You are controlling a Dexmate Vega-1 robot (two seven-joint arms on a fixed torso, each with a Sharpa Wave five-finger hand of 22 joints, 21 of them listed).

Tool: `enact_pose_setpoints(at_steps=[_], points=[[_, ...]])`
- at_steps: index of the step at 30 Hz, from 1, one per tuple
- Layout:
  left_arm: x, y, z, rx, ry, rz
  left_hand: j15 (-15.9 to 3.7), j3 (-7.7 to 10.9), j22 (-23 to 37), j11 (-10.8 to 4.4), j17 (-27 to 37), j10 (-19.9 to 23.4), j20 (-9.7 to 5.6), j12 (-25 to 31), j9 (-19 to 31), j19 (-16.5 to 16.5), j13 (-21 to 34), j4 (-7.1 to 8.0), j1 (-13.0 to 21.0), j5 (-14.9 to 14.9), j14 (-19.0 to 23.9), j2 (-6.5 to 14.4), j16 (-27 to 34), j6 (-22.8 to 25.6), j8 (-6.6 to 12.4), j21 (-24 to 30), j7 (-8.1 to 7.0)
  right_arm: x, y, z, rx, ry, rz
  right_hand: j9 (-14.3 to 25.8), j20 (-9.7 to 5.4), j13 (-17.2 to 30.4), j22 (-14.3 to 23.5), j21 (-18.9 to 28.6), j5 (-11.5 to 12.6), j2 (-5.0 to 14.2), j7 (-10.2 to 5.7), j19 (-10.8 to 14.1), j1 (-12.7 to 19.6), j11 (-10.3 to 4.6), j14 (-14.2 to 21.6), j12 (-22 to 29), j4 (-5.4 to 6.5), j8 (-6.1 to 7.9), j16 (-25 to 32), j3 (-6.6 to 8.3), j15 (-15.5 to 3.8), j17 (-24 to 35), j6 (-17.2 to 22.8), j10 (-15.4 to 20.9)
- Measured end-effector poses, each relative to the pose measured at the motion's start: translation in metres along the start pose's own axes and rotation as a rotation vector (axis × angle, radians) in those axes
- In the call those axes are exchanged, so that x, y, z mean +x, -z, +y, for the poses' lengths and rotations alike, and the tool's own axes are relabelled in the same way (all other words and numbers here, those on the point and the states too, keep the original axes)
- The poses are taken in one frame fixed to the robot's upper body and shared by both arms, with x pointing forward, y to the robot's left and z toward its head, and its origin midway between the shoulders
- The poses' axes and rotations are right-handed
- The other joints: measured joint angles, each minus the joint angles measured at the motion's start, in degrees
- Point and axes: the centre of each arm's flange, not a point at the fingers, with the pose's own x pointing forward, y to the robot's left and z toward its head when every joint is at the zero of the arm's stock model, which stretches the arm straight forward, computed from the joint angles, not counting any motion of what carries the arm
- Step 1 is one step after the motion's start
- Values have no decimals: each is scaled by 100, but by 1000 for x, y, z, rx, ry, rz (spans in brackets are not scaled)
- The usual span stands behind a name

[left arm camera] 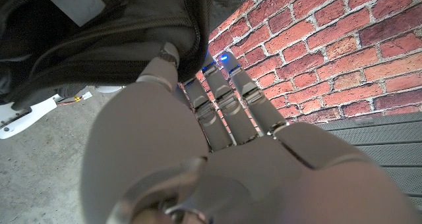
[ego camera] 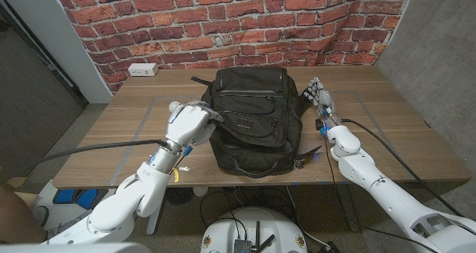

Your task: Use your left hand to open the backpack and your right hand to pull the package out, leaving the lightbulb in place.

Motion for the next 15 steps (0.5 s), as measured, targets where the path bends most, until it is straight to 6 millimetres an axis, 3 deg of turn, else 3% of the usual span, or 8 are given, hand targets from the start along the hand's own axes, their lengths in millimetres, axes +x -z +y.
enact_pose_setpoints(at_steps=[15], points=[[21, 0, 5, -56, 27, 50, -52, 0, -16, 7, -1, 69, 2, -19, -5, -2, 1, 0, 29, 0, 72, -30, 23, 32, 0, 0, 12, -12, -10, -5, -44, 6, -3, 0, 0, 0, 0, -44, 0, 0, 0, 0, 0, 0, 0, 0, -24, 0, 0, 24, 0, 0, 0, 0]])
